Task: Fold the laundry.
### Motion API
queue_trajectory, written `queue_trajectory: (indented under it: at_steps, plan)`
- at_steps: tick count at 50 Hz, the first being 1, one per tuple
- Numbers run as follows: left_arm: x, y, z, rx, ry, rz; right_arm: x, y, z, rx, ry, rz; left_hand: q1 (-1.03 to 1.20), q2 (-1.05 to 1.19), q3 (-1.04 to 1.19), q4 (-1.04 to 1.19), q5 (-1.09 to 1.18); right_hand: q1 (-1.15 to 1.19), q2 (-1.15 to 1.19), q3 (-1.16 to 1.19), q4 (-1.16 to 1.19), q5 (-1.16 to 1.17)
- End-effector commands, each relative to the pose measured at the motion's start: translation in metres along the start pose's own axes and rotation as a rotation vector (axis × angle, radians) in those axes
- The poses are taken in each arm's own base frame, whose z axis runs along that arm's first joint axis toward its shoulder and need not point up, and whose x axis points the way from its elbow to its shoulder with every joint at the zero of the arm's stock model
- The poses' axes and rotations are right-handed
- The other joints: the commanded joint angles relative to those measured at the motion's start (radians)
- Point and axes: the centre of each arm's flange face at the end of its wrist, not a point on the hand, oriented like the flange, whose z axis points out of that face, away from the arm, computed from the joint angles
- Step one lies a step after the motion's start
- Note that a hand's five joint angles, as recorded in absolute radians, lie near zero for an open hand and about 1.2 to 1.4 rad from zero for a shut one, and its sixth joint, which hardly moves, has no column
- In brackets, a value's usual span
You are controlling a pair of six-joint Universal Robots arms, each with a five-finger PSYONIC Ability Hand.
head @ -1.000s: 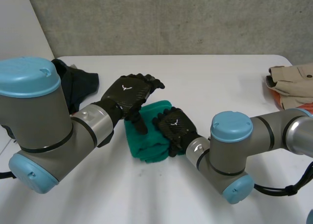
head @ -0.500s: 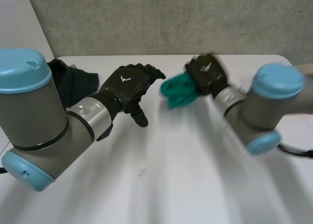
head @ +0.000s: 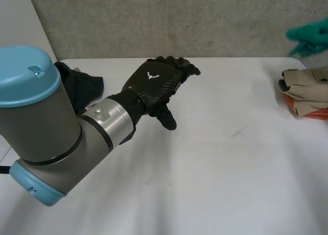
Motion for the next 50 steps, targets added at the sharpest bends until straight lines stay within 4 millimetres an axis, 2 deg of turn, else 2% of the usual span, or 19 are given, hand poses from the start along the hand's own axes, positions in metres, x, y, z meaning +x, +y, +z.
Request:
queue_trajectory:
  at_steps: [1,4,8,15,16,19,23,24,30,31,34,36,38,39,41,42,46,47,50]
  plan:
    - [0.009,0.004,-0.001,-0.007,0.054,-0.006,0.014,0.076,-0.046,-0.103,-0.064,0.043,-0.06,-0.03,-0.034,-0.021,-0.02,0.383,0.262,0.253,0.2,0.285]
    - [0.014,0.004,-0.002,-0.004,0.068,-0.003,0.015,0.092,-0.062,-0.144,-0.079,0.075,-0.06,-0.03,-0.034,-0.021,-0.02,0.383,0.262,0.253,0.2,0.285]
    - [0.016,0.003,-0.001,0.004,0.072,-0.001,0.016,0.101,-0.074,-0.174,-0.07,0.091,-0.062,-0.033,-0.037,-0.023,-0.023,0.383,0.262,0.253,0.2,0.285]
    - [0.028,0.002,-0.005,0.017,0.137,0.004,0.013,0.094,-0.079,-0.188,-0.062,0.094,-0.063,-0.033,-0.037,-0.024,-0.023,0.363,0.243,0.234,0.181,0.266]
    - [0.03,0.001,-0.005,0.021,0.147,0.003,0.014,0.086,-0.079,-0.194,-0.059,0.099,-0.063,-0.033,-0.037,-0.024,-0.023,-0.111,-0.231,-0.24,-0.293,-0.208]
    - [0.031,0.0,-0.006,0.025,0.151,0.005,0.015,0.071,-0.078,-0.198,-0.053,0.103,-0.063,-0.033,-0.037,-0.024,-0.023,-0.83,-0.95,-0.959,-1.012,-0.927]
    - [0.032,-0.002,-0.006,0.031,0.152,0.006,0.019,0.031,-0.074,-0.216,-0.036,0.113,-0.063,-0.033,-0.037,-0.024,-0.023,-0.839,-0.96,-0.969,-1.021,-0.937]
    - [0.032,-0.003,-0.006,0.033,0.151,0.007,0.023,0.015,-0.075,-0.237,-0.015,0.126,-0.063,-0.033,-0.037,-0.024,-0.023,-0.839,-0.96,-0.969,-1.021,-0.937]
    - [0.032,-0.006,-0.007,0.041,0.15,0.008,0.054,-0.029,-0.085,-0.337,0.144,0.071,-0.063,-0.033,-0.037,-0.024,-0.023,-0.839,-0.96,-0.969,-1.021,-0.937]
    - [0.032,-0.007,-0.007,0.044,0.149,0.009,0.067,-0.043,-0.089,-0.377,0.195,0.017,-0.063,-0.033,-0.037,-0.024,-0.023,-0.839,-0.96,-0.969,-1.021,-0.937]
    - [0.032,-0.012,-0.009,0.056,0.151,0.013,0.083,-0.059,-0.1,-0.457,0.269,-0.076,-0.065,-0.036,-0.04,-0.026,-0.026,-0.839,-0.96,-0.969,-1.021,-0.937]
    - [0.032,-0.018,-0.012,0.074,0.151,0.017,0.104,-0.08,-0.106,-0.515,0.358,-0.219,-0.065,-0.036,-0.04,-0.026,-0.026,-0.839,-0.96,-0.969,-1.021,-0.937]
    - [0.032,-0.022,-0.013,0.085,0.15,0.02,0.115,-0.097,-0.104,-0.532,0.432,-0.323,-0.065,-0.036,-0.04,-0.026,-0.026,-0.839,-0.96,-0.969,-1.021,-0.937]
    - [0.031,-0.025,-0.014,0.094,0.146,0.023,0.127,-0.115,-0.103,-0.54,0.516,-0.418,-0.065,-0.036,-0.04,-0.026,-0.026,-0.839,-0.96,-0.969,-1.021,-0.937]
    - [0.028,-0.035,-0.016,0.122,0.132,0.032,0.131,-0.125,-0.102,-0.547,0.583,-0.481,-0.065,-0.036,-0.04,-0.026,-0.026,-0.839,-0.96,-0.969,-1.021,-0.937]
    - [0.027,-0.038,-0.017,0.134,0.126,0.036,0.13,-0.13,-0.1,-0.544,0.608,-0.501,-0.063,-0.033,-0.037,-0.024,-0.023,-0.839,-0.96,-0.969,-1.021,-0.937]
    - [0.013,-0.058,-0.02,0.2,0.061,0.06,0.076,-0.155,-0.063,-0.378,0.547,-0.482,-0.057,-0.027,-0.031,-0.018,-0.017,-0.839,-0.96,-0.969,-1.021,-0.937]
    - [-0.001,-0.065,-0.021,0.22,0.001,0.07,0.051,-0.172,-0.053,-0.291,0.501,-0.456,-0.057,-0.027,-0.031,-0.018,-0.017,-0.839,-0.96,-0.969,-1.021,-0.937]
    - [-0.032,-0.072,-0.021,0.236,-0.134,0.08,0.009,-0.198,-0.048,-0.174,0.425,-0.407,-0.06,-0.03,-0.034,-0.021,-0.02,-0.839,-0.96,-0.969,-1.021,-0.937]
